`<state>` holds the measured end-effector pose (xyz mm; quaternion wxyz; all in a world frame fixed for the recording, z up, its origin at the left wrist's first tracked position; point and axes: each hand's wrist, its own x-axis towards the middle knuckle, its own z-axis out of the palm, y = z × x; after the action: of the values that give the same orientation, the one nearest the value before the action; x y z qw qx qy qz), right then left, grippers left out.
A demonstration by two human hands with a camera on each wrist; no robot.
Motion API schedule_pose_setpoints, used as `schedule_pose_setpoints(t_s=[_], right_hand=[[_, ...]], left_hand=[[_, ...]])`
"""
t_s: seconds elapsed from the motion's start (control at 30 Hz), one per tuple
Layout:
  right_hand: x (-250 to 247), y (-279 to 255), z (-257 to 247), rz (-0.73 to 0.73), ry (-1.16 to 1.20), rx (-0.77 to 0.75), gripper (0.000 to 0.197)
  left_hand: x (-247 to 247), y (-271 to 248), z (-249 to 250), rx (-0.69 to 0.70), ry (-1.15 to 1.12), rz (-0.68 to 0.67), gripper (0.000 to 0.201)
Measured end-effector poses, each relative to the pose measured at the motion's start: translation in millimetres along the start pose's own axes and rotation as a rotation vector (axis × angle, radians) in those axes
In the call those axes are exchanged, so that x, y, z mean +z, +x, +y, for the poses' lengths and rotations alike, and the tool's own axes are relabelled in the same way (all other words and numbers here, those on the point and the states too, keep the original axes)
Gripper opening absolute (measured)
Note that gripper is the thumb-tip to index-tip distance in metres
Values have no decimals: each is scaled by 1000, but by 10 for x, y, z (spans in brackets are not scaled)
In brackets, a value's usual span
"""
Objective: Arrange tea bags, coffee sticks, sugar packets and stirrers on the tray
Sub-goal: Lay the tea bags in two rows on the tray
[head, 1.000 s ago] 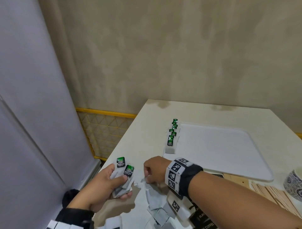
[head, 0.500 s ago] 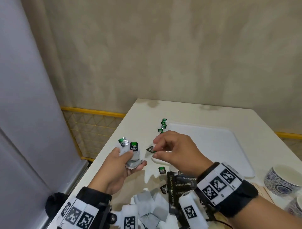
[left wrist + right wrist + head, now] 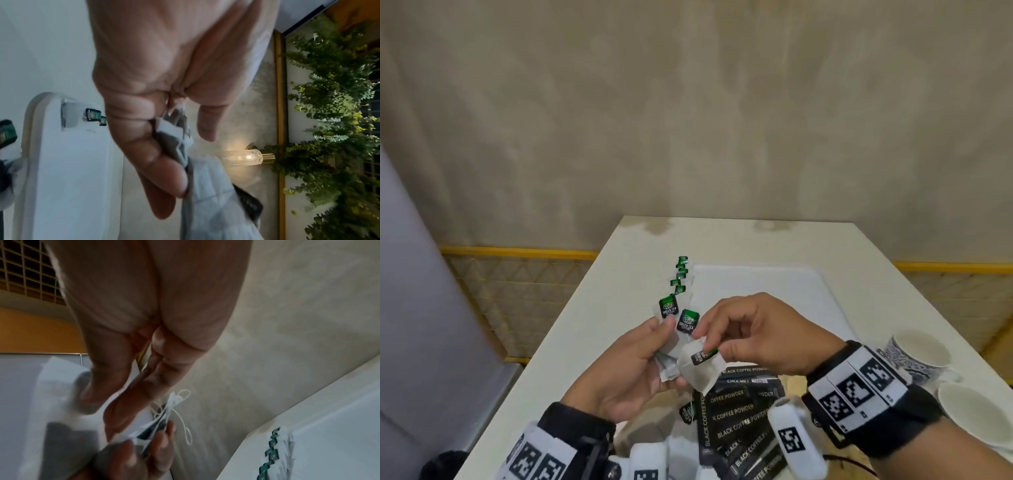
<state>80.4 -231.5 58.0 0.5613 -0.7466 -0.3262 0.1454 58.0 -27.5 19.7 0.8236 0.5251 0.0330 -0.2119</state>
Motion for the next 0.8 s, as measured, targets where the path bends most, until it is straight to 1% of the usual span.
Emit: schedule_pose_setpoints(t_s=[0.07, 0.1, 0.17, 0.2, 0.27, 0.33, 0.43, 0.5, 0.53, 0.6, 0.67, 0.7, 0.73, 0.8], right_hand=[[-42, 25, 35, 9, -55, 5, 32], [-59, 37, 53, 22, -77, 5, 32], [-92, 67, 80, 44, -127, 24, 35], [-104, 85, 96, 52, -154, 39, 37], [-101, 112, 139, 60, -192, 63, 35], [-71, 139, 200, 84, -198, 83, 29], [-51, 171, 303, 188, -207, 158, 20], [-23, 183, 326, 287, -108, 277, 14], [-7, 190, 344, 312, 8, 339, 17], [39, 201, 365, 302, 297, 445, 33], [104, 213, 364, 264, 514, 524, 45], [137, 220, 368, 255, 572, 547, 45], [172, 228, 379, 252, 593, 557, 40], [237, 248, 423, 269, 574, 545, 21]], left_hand=[[18, 6, 7, 9, 17, -52, 22], [13, 12, 7, 19, 41, -62, 31], [-24, 37, -7, 35, 85, -67, 54], [-47, 47, -15, 41, 90, -68, 60], [-66, 60, -24, 53, 83, -71, 64], [-68, 81, -39, 80, 70, -60, 64], [-57, 119, -67, 163, 61, 15, 63], [-46, 150, -79, 237, 85, 99, 59], [-48, 173, -91, 272, 98, 147, 59], [-69, 234, -125, 337, 111, 258, 59], [-92, 296, -161, 389, 98, 368, 51], [-101, 324, -175, 407, 91, 406, 46], [-106, 345, -184, 417, 86, 433, 43], [-101, 368, -196, 423, 86, 459, 39]])
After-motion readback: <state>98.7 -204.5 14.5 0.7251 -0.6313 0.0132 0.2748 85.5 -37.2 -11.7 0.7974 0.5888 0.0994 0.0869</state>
